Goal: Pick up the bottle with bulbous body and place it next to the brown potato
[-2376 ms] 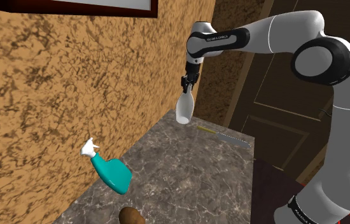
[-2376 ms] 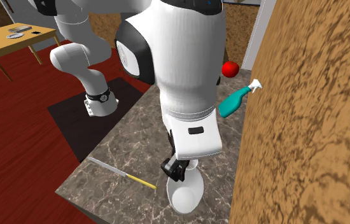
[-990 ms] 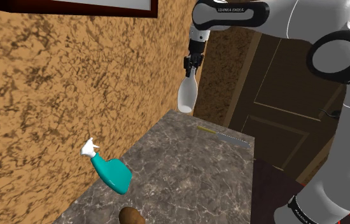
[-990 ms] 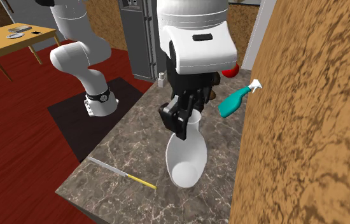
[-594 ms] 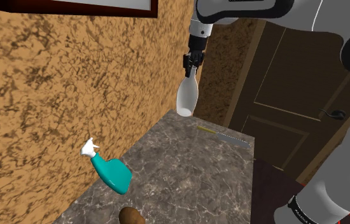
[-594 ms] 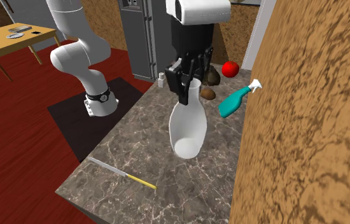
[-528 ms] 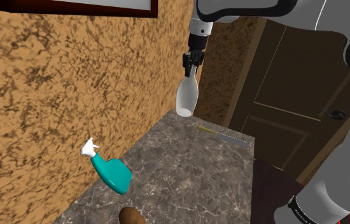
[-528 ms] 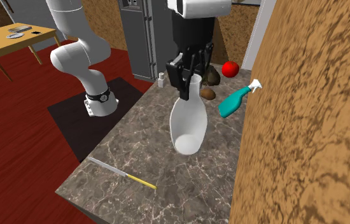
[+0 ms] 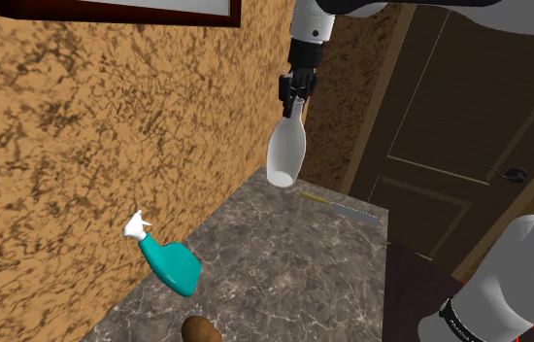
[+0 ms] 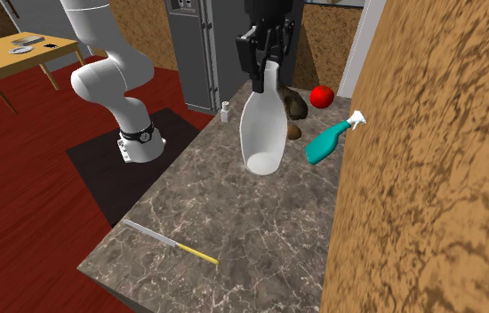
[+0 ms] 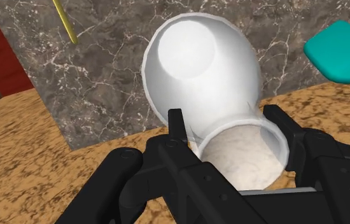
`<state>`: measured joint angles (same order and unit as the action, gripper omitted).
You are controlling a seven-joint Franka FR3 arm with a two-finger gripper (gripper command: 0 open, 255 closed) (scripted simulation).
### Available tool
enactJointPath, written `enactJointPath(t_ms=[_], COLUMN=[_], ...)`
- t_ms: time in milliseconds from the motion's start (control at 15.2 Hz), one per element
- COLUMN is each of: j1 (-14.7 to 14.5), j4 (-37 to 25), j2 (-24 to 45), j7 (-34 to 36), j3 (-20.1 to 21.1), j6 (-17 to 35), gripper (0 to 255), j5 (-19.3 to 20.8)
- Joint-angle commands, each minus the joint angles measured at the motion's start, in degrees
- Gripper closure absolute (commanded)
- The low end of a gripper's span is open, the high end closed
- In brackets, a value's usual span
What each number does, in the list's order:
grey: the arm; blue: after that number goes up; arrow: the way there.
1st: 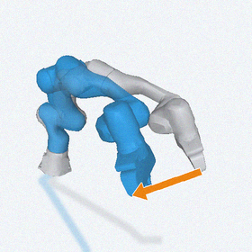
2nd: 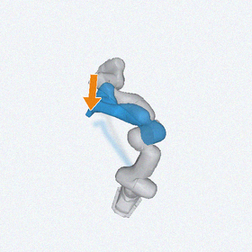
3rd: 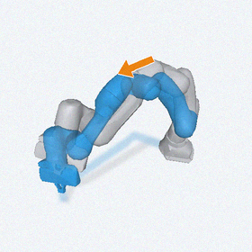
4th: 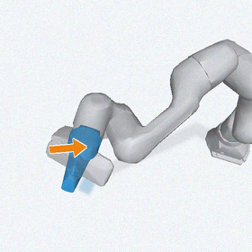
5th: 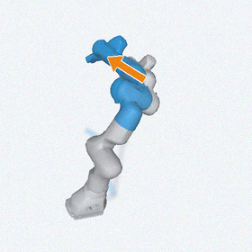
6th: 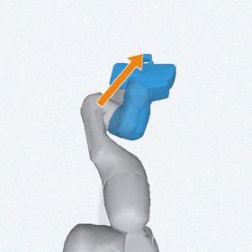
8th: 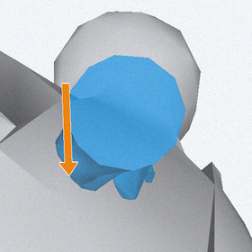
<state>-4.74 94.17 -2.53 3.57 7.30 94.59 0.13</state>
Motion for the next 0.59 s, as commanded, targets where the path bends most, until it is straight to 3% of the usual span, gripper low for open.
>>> enactJointPath(t_ms=[0, 528], j1=[-1.1, -5.0], j4=[1.2, 1.9], j2=[-2.2, -7.9], j7=[2.2, 11.1], j3=[1.1, 6.1], j6=[-1.0, -5.9], gripper=[255, 255], j5=[-0.2, -1.5])
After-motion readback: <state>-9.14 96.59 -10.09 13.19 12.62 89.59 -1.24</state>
